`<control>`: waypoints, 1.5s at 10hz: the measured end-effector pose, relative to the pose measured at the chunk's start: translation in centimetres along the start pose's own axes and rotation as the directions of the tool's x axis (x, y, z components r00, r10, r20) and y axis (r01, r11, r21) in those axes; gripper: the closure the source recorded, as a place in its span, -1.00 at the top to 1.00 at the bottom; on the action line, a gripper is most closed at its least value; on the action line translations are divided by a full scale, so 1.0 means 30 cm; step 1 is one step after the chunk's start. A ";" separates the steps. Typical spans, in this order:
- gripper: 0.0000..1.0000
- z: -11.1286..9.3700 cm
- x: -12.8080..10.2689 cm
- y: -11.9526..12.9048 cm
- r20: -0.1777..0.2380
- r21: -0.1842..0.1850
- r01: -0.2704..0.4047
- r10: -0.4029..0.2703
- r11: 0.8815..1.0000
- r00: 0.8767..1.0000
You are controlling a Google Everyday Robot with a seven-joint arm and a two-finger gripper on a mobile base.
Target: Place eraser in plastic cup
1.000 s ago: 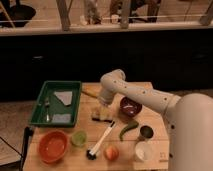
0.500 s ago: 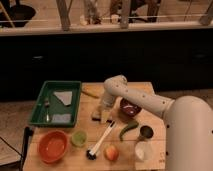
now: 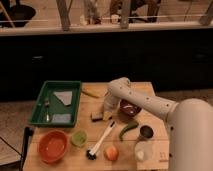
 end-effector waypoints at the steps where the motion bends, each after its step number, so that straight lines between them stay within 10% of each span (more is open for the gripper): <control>1: -0.56 -0.002 0.002 0.000 -0.003 0.000 0.002 -0.002 1.000 1.000; 4: -1.00 -0.010 0.002 0.003 -0.006 -0.004 0.002 -0.002 1.000 1.000; 10: -1.00 -0.023 0.010 0.007 -0.012 -0.002 0.003 -0.003 1.000 1.000; 15: -1.00 -0.267 0.032 -0.013 -0.044 0.090 0.000 0.004 0.996 0.999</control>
